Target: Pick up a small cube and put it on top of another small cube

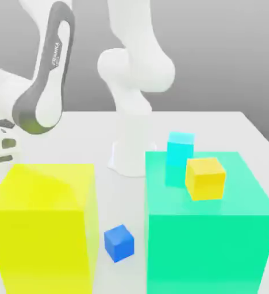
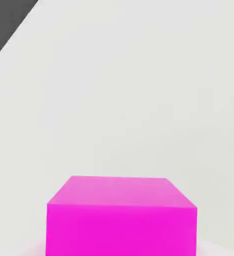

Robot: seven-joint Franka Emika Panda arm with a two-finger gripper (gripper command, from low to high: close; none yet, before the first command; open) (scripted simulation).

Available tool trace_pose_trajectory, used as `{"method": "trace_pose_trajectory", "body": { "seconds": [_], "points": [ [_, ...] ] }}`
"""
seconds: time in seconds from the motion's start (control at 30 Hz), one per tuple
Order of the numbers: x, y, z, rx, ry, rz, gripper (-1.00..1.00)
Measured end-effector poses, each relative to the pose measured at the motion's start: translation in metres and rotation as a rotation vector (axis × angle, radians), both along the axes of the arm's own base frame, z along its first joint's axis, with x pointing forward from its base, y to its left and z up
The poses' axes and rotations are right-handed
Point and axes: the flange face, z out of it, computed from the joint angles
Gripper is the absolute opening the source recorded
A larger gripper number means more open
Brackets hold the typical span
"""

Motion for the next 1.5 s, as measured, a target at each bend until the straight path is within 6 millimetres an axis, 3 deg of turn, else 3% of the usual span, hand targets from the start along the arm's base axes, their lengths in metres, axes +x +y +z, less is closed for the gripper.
{"method": "trace_pose_trajectory", "body": {
  "seconds": [0.2, 0.3, 0.47, 0.6, 0.77, 0.9, 1.0, 1.03, 1.5],
  "points": [
    [0.109, 0.041, 0.067, -0.098, -0.09, 0.313, -1.0],
    [0.13, 0.085, 0.081, -0.077, -0.114, 0.405, -1.0],
    [0.139, 0.174, 0.086, -0.009, -0.121, 0.542, -1.0],
    [0.133, 0.239, 0.083, 0.038, -0.106, 0.64, -1.0],
    [0.088, 0.31, 0.048, 0.108, -0.014, 0.708, -1.0],
    [0.036, 0.313, 0.011, 0.138, 0.086, 0.644, -1.0],
    [-0.003, 0.302, -0.013, 0.15, 0.151, 0.551, -1.0],
    [-0.008, 0.299, -0.017, 0.149, 0.158, 0.529, -1.0],
    [-0.009, 0.293, -0.067, 0.14, 0.165, 0.501, -1.0]
  ]
}}
